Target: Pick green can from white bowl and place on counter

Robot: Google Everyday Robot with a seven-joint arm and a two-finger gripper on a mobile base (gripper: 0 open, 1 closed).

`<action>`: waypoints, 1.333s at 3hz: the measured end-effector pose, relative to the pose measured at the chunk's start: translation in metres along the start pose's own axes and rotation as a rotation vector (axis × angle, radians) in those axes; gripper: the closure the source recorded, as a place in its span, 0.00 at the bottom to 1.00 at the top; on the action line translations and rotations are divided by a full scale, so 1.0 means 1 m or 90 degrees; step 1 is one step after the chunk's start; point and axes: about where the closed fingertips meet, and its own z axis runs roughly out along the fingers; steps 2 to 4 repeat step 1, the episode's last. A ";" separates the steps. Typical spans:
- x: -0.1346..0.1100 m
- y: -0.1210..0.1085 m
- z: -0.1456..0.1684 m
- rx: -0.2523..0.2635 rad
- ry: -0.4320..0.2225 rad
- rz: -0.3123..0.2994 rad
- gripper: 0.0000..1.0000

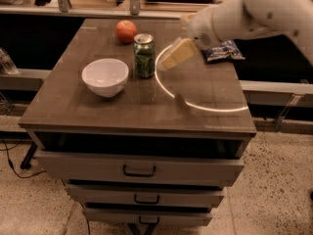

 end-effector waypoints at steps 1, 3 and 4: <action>0.000 0.001 -0.098 0.086 0.011 -0.011 0.00; 0.000 0.001 -0.098 0.086 0.011 -0.011 0.00; 0.000 0.001 -0.098 0.086 0.011 -0.011 0.00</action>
Offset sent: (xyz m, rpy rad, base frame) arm 0.0000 0.0000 0.0000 0.0000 0.0000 0.0000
